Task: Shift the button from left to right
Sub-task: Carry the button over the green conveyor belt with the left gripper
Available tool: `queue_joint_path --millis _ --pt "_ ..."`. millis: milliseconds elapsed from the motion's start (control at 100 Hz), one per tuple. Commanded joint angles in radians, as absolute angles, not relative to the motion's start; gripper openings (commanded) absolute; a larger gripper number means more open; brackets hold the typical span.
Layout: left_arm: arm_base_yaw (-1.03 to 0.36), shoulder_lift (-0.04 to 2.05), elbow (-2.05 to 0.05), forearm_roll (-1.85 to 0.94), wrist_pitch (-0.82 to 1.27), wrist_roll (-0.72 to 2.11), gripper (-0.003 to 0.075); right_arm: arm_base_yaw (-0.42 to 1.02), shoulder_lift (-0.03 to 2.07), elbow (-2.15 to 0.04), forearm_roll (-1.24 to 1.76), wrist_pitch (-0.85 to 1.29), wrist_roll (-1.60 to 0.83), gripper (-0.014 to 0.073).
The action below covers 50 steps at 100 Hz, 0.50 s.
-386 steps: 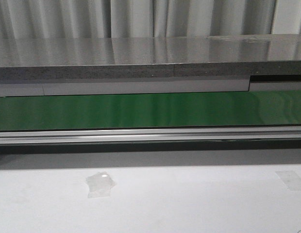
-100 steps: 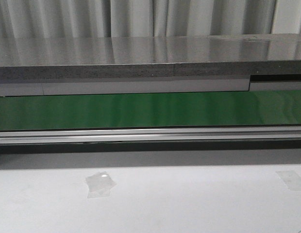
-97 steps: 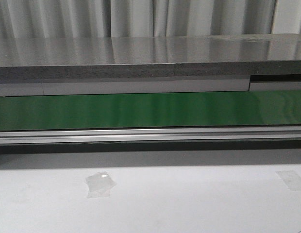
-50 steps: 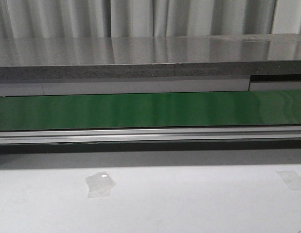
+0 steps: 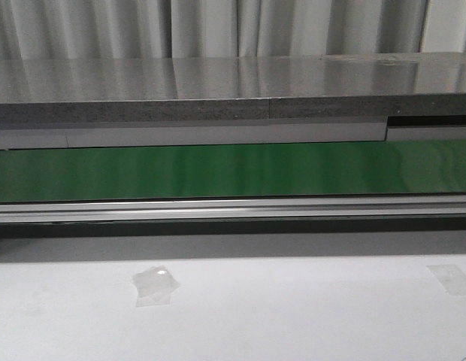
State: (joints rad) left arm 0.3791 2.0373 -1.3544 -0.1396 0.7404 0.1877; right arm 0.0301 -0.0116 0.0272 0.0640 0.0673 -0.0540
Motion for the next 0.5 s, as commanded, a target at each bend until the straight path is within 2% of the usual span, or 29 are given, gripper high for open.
queue_joint_path --millis 0,100,210,490 --pt "0.380 1.990 -1.384 -0.155 0.722 0.176 0.0286 0.026 -0.029 0.012 0.064 -0.014 -0.052 -0.0068" --pt "0.380 1.986 -1.384 -0.155 0.724 0.176 0.0132 0.026 -0.029 0.012 0.064 -0.014 -0.052 -0.0068" --pt "0.380 1.964 -1.384 -0.155 0.724 0.176 0.0038 0.026 -0.029 0.012 0.064 -0.014 -0.052 -0.0068" --pt "0.375 1.802 -1.384 -0.155 0.743 0.186 0.0011 0.026 -0.029 0.012 0.064 -0.014 -0.052 -0.0068"
